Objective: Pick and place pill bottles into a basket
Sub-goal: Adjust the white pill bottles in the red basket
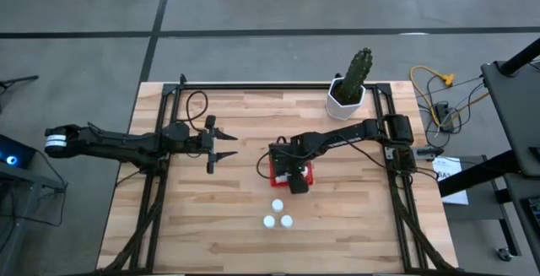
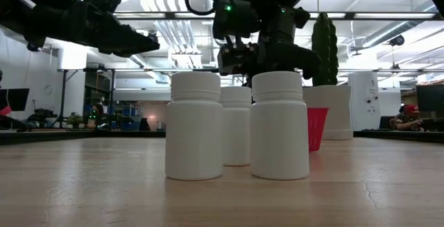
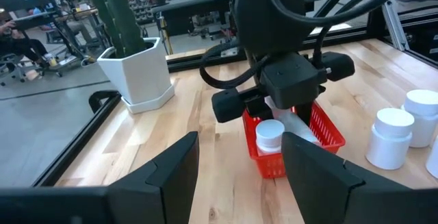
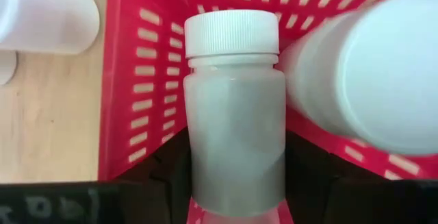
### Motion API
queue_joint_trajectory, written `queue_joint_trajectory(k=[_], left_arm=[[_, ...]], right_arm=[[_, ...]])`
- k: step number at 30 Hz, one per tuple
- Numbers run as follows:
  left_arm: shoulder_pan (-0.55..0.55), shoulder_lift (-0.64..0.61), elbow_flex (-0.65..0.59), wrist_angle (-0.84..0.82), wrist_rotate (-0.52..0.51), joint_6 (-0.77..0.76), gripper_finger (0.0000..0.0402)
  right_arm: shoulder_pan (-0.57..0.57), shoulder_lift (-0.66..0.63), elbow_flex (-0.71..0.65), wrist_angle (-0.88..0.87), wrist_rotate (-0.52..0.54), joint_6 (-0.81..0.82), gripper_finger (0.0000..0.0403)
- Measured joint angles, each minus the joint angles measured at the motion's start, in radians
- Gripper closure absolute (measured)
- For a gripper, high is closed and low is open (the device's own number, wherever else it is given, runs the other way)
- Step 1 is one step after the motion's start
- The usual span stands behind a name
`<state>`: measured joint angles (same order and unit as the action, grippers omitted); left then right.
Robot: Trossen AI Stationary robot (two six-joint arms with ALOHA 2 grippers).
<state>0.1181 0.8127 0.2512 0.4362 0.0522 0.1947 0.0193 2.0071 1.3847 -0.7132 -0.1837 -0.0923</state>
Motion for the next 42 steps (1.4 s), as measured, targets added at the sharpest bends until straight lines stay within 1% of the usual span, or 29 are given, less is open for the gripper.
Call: queue_joint_trajectory(k=[15,23,26,36,39,42], left_arm=[[0.000,-0.006,0.000,0.000,0.000,0.000,0.0210],[0.000,-0.020,0.000,0.000,0.000,0.003,0.0210],[0.000,-0.025,0.000,-0.001,0.000,0.003,0.0210],[0.000,-0.031,0.000,-0.006,0.000,0.003,0.0210],[0.000,-0.032,0.000,-0.006,0.000,0.003,0.0210],[0.000,-0.032,0.000,-0.006,0.000,0.003,0.0210]], right_arm=[[0.000,-0.003,0.040,-0.100,0.002,0.002,0.0246],[-0.001,-0.003,0.094,-0.160,0.007,-0.027,0.0245],[-0.001,-0.003,0.120,-0.195,0.029,-0.037,0.0246],[-0.014,-0.005,0.222,-0.316,0.034,-0.050,0.0246],[-0.017,-0.005,0.268,-0.356,0.038,-0.060,0.0245],[-0.020,-0.005,0.327,-0.395,0.067,-0.075,0.0245]])
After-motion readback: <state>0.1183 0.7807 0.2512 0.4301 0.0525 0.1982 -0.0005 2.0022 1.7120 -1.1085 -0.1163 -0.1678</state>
